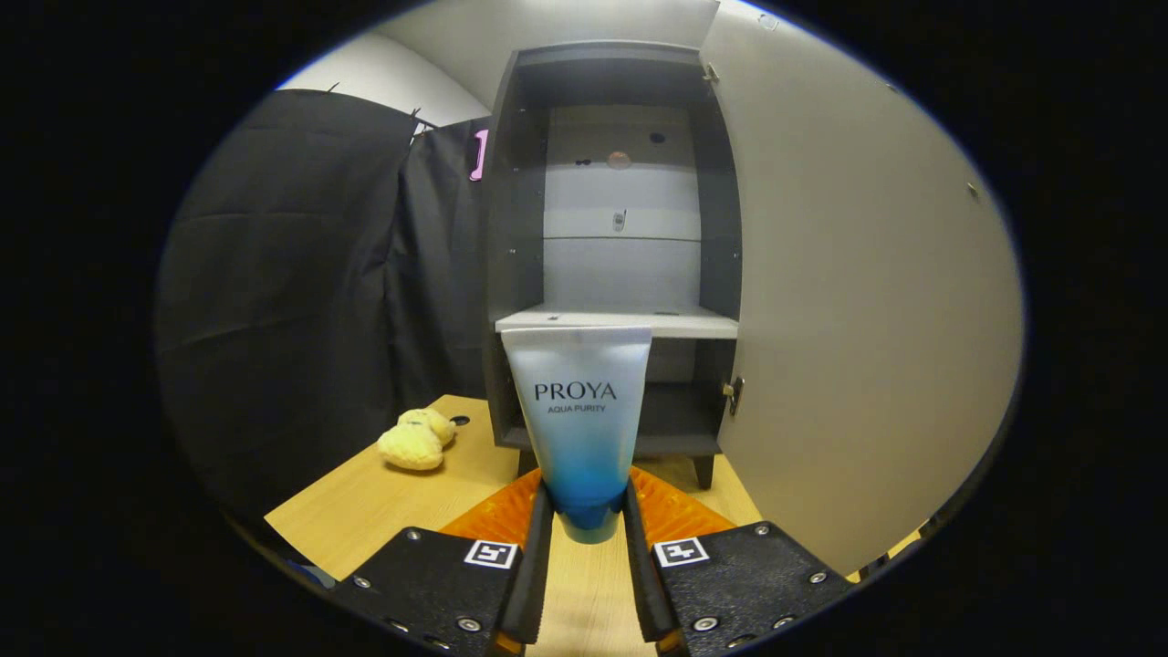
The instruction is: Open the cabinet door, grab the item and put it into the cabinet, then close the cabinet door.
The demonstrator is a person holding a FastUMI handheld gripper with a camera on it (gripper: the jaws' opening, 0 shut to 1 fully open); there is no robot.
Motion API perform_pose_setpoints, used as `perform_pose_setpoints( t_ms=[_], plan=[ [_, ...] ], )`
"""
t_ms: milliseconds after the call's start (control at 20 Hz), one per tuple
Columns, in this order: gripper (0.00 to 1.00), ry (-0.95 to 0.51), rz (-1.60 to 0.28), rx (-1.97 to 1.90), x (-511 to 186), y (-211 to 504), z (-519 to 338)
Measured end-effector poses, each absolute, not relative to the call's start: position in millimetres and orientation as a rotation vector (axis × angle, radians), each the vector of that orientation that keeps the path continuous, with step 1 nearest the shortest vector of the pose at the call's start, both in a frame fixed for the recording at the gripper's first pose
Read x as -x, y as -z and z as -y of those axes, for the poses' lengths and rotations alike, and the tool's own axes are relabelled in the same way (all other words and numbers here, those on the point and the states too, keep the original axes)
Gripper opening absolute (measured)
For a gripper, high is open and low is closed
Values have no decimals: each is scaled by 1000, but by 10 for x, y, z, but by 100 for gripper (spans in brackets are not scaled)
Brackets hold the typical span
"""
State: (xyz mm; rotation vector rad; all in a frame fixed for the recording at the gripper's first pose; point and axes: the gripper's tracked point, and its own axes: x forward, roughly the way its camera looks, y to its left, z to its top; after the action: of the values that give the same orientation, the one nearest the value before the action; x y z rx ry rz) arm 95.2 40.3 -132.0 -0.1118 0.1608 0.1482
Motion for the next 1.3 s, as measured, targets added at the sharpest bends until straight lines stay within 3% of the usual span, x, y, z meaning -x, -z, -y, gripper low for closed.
perform_pose_setpoints(
  t_ms=[500,950,1300],
  plan=[
    [40,-148,-2,190,-2525,151,-512],
    [40,-141,-11,196,-3853,81,-614],
    [41,-132,-95,147,-4212,432,-532]
  ],
)
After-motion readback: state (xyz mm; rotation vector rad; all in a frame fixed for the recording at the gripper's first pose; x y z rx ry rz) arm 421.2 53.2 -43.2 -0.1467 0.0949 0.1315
